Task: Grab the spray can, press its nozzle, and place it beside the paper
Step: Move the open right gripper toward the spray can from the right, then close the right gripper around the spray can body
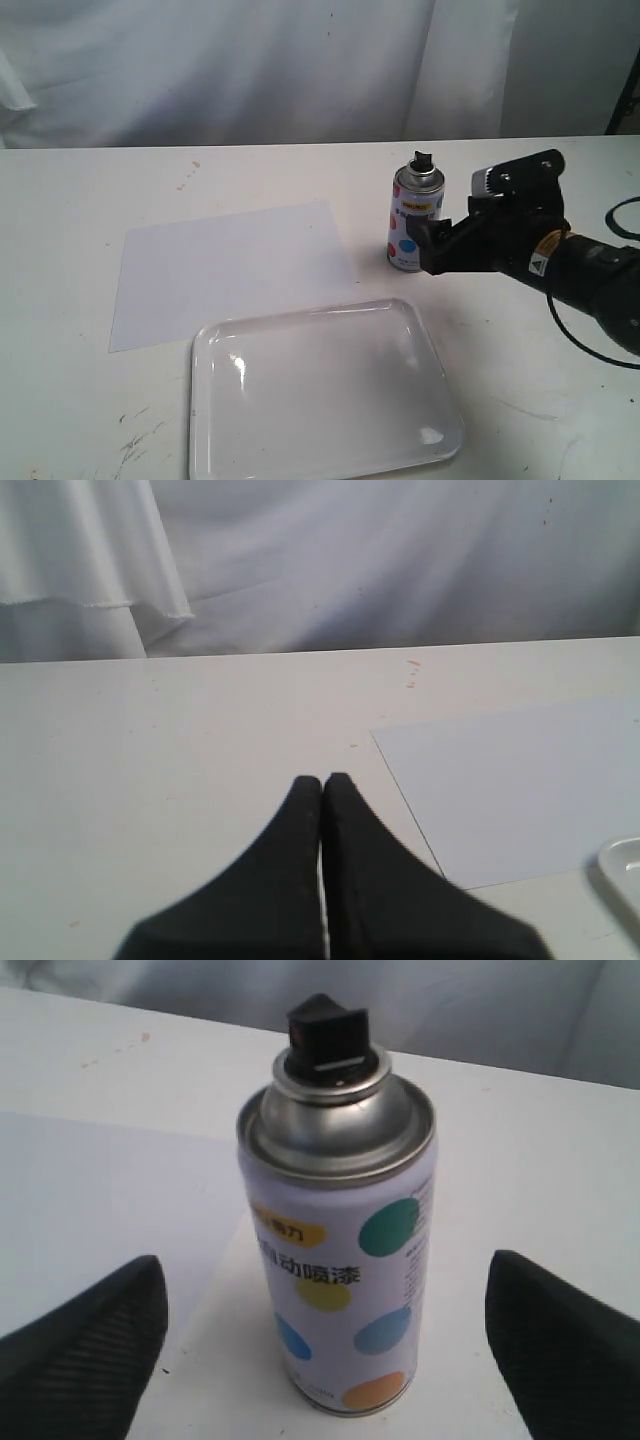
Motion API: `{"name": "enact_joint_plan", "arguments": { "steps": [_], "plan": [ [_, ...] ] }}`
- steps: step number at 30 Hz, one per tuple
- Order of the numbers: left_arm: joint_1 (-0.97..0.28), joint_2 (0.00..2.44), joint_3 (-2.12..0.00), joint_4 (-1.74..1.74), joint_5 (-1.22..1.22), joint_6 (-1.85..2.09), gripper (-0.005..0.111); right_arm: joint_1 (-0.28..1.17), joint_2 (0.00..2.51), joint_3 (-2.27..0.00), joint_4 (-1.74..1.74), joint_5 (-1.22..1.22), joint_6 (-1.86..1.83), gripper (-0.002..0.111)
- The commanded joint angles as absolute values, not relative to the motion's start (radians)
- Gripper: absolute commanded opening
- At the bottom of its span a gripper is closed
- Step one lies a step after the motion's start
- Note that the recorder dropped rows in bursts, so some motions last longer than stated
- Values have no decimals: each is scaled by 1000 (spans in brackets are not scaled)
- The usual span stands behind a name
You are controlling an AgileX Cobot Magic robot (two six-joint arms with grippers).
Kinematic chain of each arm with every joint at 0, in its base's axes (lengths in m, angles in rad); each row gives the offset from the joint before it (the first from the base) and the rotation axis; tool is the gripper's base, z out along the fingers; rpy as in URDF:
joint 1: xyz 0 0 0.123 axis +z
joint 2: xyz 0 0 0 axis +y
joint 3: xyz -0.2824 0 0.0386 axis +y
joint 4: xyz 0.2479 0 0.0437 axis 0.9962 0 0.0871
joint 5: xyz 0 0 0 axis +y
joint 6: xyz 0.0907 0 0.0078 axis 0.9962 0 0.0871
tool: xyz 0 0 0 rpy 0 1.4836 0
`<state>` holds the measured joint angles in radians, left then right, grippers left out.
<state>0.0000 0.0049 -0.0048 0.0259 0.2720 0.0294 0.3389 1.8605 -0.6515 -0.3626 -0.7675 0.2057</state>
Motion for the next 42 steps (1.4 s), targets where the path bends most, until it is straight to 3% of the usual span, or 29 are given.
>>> {"name": "enact_joint_plan", "arguments": {
  "steps": [1, 23, 30, 42],
  "plan": [
    [0, 0, 0, 22, 265, 34, 0, 344, 1880, -709, -387, -728, 205, 79],
    [0, 0, 0, 22, 265, 34, 0, 344, 2124, -911, -456, -747, 213, 79],
    [0, 0, 0, 22, 265, 31, 0, 344, 2133, -913, -456, -770, 213, 68],
    [0, 0, 0, 22, 265, 34, 0, 344, 2136, -917, -456, -851, 217, 62]
  ]
}}
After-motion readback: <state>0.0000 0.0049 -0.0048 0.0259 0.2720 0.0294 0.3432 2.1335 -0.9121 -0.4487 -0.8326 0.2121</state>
